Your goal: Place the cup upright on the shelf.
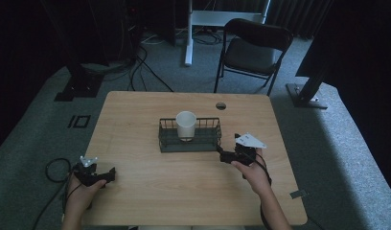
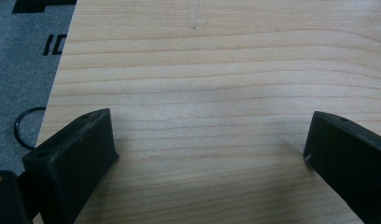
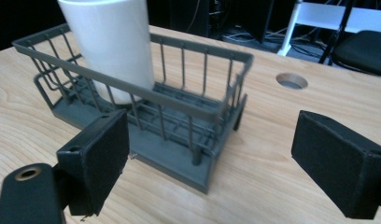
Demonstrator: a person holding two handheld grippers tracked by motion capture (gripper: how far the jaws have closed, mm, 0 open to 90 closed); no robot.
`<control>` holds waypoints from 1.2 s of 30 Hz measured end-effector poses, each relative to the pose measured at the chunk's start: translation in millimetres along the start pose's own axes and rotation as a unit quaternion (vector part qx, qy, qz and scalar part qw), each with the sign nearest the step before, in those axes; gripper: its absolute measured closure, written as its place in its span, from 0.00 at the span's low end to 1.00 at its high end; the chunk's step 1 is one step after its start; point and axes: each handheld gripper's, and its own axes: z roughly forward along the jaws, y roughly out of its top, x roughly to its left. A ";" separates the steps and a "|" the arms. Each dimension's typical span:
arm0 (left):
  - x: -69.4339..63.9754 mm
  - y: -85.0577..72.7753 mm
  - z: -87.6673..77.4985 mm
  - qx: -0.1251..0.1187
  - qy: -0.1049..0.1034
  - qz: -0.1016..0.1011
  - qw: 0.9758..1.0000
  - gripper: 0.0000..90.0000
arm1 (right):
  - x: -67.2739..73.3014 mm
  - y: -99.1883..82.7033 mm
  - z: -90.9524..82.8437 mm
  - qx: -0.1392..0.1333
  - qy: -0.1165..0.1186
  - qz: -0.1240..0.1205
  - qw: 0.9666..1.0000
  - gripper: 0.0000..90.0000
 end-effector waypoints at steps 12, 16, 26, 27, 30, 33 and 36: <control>0.0 0.0 0.1 0.000 0.000 0.000 1.000 0.03 | -19.5 -26.1 -10.7 0.024 -0.015 0.009 1.000 0.12; 0.0 0.0 0.1 0.000 0.000 0.000 1.000 0.03 | -28.7 -35.4 -15.6 0.033 -0.024 0.015 0.999 0.12; 0.0 0.0 0.0 0.000 0.000 0.000 1.000 0.03 | -45.8 -59.6 -27.8 0.063 -0.039 0.037 0.997 0.12; 0.0 0.0 0.0 0.000 0.000 0.000 1.000 0.03 | -47.1 -61.2 -29.2 0.064 -0.041 0.038 0.996 0.12; 0.0 0.0 0.0 0.000 0.000 0.000 1.000 0.03 | -50.9 -64.8 -34.6 0.068 -0.040 0.047 0.996 0.12; 0.0 0.0 0.0 0.000 0.000 0.000 1.000 0.03 | -55.2 -68.9 -39.4 0.078 -0.043 0.049 0.995 0.12; 0.0 0.0 0.0 0.000 0.000 0.000 1.000 0.03 | -60.2 -73.4 -44.0 0.084 -0.049 0.054 0.994 0.12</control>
